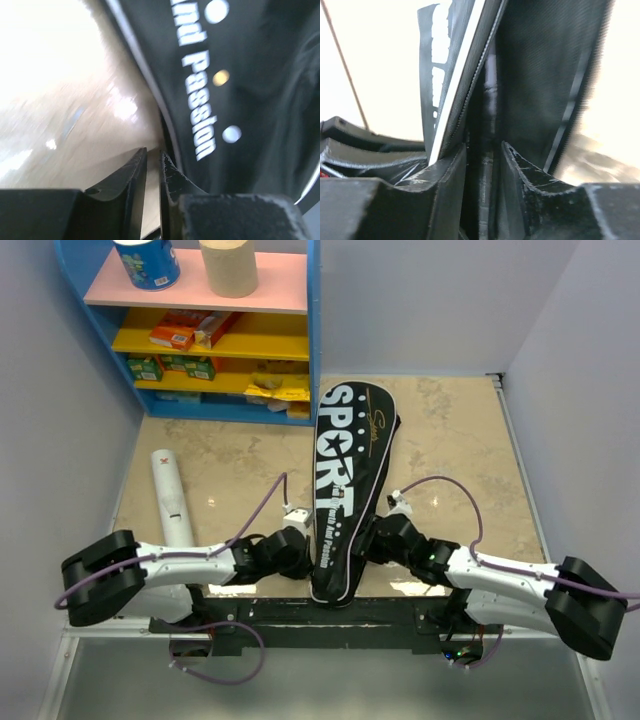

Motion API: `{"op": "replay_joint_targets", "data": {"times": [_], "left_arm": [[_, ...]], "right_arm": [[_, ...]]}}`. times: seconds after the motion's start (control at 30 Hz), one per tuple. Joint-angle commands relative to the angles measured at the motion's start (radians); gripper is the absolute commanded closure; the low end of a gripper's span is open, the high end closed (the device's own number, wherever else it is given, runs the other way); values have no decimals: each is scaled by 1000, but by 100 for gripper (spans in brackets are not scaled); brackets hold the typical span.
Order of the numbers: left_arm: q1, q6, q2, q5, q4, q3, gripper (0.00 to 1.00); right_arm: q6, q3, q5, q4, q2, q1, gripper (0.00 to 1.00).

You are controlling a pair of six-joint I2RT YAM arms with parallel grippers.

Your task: Pack up the badminton gear

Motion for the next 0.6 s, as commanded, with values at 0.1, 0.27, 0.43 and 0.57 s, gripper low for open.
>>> {"op": "replay_joint_targets", "data": {"times": [0.1, 0.27, 0.43, 0.57], "left_arm": [[-14, -80, -178, -62, -287, -49, 77], [-68, -132, -304, -195, -474, 52, 76], [-91, -44, -273, -239, -484, 236, 76], [-109, 61, -131, -240, -412, 385, 75]], "right_arm": [[-21, 116, 167, -356, -118, 3, 58], [-10, 184, 250, -529, -144, 3, 58], [-4, 275, 363, -628, -138, 3, 57], [-25, 394, 492, -711, -86, -2, 55]]}}
